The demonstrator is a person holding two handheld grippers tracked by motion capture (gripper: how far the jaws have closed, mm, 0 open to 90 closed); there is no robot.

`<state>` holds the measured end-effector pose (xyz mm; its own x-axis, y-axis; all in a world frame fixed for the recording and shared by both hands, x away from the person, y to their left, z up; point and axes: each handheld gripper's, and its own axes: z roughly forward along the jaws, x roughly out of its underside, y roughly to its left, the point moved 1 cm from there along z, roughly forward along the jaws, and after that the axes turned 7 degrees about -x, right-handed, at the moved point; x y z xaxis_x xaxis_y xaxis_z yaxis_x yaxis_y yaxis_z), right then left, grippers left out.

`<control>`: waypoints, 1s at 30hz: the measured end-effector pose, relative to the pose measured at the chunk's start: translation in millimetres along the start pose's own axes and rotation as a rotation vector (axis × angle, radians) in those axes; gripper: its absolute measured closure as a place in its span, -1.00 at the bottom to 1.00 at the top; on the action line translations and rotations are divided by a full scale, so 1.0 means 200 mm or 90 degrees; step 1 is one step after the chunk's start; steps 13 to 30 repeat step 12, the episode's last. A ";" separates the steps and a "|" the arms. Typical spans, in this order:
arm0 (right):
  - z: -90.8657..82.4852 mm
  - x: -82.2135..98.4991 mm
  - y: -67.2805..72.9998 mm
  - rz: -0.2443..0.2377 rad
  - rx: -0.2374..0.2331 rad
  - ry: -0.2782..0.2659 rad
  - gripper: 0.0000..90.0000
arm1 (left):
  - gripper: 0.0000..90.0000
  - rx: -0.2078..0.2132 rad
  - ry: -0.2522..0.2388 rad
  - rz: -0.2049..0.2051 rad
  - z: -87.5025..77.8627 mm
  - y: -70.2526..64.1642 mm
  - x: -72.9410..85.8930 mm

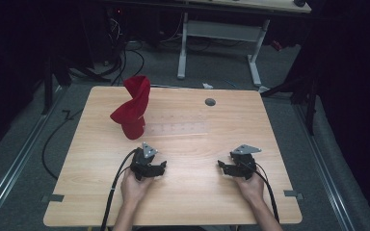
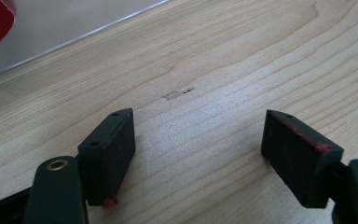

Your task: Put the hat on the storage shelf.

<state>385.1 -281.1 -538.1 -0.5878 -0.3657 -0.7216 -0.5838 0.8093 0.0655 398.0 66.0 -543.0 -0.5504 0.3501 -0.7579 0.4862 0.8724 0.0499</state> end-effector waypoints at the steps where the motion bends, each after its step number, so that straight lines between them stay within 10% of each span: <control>1: 0.00 0.00 0.00 0.000 0.000 0.000 -0.28 | -0.42 0.000 0.000 0.000 0.00 0.00 0.00; 30: 0.00 0.00 0.00 -0.002 -0.001 0.000 -0.28 | -0.39 0.002 -0.001 -0.005 0.00 0.00 0.00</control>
